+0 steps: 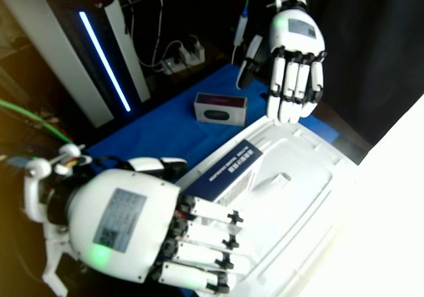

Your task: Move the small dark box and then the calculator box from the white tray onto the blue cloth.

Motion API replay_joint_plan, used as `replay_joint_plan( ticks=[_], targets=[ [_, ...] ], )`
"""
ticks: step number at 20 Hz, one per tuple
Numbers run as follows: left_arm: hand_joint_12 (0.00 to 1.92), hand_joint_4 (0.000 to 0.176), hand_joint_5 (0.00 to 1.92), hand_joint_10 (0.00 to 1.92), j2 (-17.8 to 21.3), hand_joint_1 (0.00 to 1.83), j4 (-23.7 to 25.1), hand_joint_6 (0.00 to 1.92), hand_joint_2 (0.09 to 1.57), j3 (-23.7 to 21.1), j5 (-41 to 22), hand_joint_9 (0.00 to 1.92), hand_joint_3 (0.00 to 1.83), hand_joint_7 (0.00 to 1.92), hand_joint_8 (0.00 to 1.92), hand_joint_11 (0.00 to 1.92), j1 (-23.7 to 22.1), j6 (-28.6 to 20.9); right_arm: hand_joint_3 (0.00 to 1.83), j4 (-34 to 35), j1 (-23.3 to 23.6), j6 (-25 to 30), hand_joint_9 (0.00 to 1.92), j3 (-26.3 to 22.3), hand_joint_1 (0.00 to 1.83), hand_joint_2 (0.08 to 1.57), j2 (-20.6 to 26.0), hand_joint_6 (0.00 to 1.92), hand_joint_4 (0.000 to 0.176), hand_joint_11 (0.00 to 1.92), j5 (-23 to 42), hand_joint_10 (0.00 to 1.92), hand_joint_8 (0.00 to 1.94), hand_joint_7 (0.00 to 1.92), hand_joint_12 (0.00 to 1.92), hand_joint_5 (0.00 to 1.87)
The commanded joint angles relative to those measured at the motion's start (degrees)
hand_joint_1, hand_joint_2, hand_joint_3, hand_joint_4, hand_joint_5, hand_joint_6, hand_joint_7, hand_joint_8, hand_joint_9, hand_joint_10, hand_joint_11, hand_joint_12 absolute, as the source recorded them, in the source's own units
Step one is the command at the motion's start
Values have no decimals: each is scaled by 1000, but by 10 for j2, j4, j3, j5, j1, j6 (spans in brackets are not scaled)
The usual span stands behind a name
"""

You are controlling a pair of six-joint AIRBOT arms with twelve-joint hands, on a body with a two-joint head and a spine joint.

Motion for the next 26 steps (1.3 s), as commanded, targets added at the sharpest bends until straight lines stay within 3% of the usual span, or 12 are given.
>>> replay_joint_plan(
  ticks=[1,3,7,8,9,11,13,15,18,23,24,26],
  targets=[
    [942,43,123,0,-2,781,-30,1,892,1,-44,350,0,307,0,0,-9,1,0,12,8,4,644,4,898,727,-2,2,0,289,50,16,3,647,992,640],
    [908,45,97,1,-2,752,-46,0,864,2,-49,331,0,287,1,0,-10,11,0,12,8,4,951,6,1056,806,-6,20,0,561,43,61,30,949,931,893],
    [924,56,103,2,1,747,-52,1,836,2,-50,338,0,295,2,0,-10,11,1,13,8,4,1105,7,1138,880,-9,10,0,625,43,75,28,1129,1139,1044],
    [912,51,101,0,2,751,-53,0,844,2,-50,332,0,291,0,0,-10,11,6,13,8,6,1147,7,1190,971,-10,355,0,633,43,88,20,1203,1202,1231],
    [911,42,92,3,3,745,-55,0,851,2,-51,337,1,292,1,0,-10,11,0,16,8,6,1186,7,1257,1030,-10,195,0,603,43,132,824,1091,1330,1325],
    [909,45,88,3,3,729,-58,0,858,2,-52,338,4,294,2,0,-9,12,0,16,8,6,882,8,1279,1059,-10,28,0,510,43,836,1158,989,1544,1400],
    [926,38,85,4,3,714,-60,0,854,2,-52,344,1,299,2,0,-9,14,0,15,8,6,971,7,1284,1032,-10,54,0,730,44,921,940,1127,1479,1380],
    [918,47,83,0,3,725,-62,0,842,3,-51,337,0,290,0,0,-9,19,1,8,8,7,1041,-4,1261,1037,-9,517,0,733,45,695,800,1164,1429,1185],
    [901,61,65,0,3,689,-77,0,830,4,-50,336,0,306,4,0,-7,30,3,1,8,14,1010,-30,1251,1072,9,494,0,894,84,917,1097,972,1521,1211],
    [805,76,67,0,5,725,-110,0,837,13,-45,313,1,305,0,0,7,45,2,-48,12,98,1166,-43,1264,1045,28,732,0,969,154,733,706,1219,1393,1071],
    [772,72,58,0,5,730,-115,1,863,14,-44,308,6,292,1,0,9,51,1,-53,14,98,1187,-48,1281,1051,32,611,0,1007,158,897,843,1188,1475,1090],
    [789,72,73,1,7,738,-125,4,872,15,-40,310,5,282,0,0,13,56,0,-72,25,98,1243,-63,1174,1081,42,823,0,1130,159,1197,623,1271,1615,1061]
  ],
)
